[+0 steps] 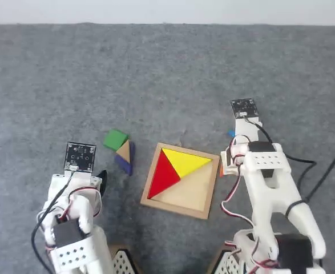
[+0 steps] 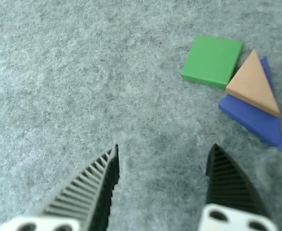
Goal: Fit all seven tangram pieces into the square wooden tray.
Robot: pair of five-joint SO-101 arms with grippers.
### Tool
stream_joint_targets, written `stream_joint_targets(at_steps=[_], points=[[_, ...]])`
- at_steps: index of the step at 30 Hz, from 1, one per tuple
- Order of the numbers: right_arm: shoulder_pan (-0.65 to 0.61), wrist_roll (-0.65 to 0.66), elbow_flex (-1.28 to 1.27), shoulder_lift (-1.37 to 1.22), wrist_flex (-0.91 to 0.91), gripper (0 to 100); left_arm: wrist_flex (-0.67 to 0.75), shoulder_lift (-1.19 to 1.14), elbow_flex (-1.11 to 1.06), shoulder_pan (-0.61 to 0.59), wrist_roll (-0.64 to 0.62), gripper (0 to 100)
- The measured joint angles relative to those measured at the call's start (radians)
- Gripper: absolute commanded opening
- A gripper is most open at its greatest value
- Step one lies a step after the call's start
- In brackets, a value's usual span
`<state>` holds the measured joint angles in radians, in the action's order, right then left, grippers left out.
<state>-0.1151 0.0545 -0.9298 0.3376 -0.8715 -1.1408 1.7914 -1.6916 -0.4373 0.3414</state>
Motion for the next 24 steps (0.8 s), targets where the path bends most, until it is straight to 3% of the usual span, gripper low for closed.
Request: stream_joint_targets(at_steps=[15, 20, 24], points=[[-0.069, 0.037, -0.031, 0.0, -0.003, 29.5, 0.0, 0.0, 0.0, 0.002, 0.0, 28], [-0.052, 0.037, -0.052, 0.028, -0.003, 21.9, 0.0, 0.0, 0.0, 0.0, 0.0, 28], [-0.058, 0.051, -0.112, 0.133, -0.002, 21.6, 0.0, 0.0, 0.0, 0.0, 0.0, 28]])
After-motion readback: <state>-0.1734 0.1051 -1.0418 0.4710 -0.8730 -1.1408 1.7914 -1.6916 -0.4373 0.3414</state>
